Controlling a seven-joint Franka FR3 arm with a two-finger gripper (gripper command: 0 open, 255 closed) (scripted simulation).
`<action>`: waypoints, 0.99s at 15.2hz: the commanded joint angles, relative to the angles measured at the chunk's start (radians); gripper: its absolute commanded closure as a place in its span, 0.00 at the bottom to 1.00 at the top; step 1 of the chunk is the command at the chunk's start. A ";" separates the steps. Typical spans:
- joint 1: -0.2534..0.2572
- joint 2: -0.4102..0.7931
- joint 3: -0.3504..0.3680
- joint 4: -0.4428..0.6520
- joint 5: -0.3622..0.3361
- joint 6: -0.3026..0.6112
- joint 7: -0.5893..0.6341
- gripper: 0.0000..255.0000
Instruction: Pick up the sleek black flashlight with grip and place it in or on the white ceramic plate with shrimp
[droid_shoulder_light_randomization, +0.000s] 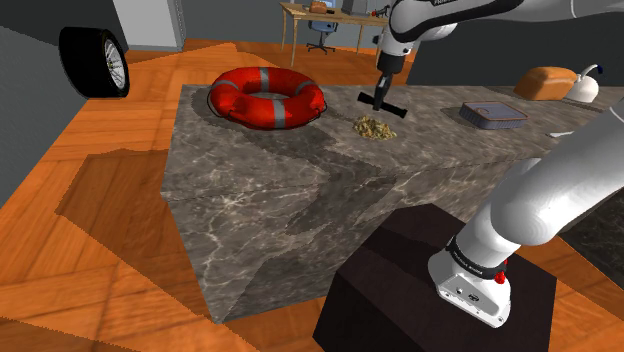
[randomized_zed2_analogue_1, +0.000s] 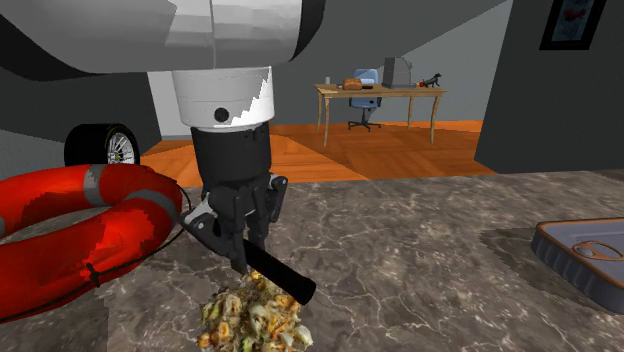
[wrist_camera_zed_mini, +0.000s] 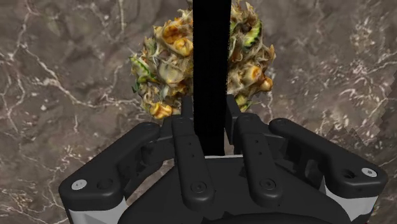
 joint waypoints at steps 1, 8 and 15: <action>-0.001 0.006 -0.002 -0.023 0.000 0.029 -0.001 1.00; -0.001 0.029 -0.007 -0.076 0.003 0.105 -0.003 1.00; -0.001 0.029 -0.007 -0.076 0.003 0.105 -0.003 0.00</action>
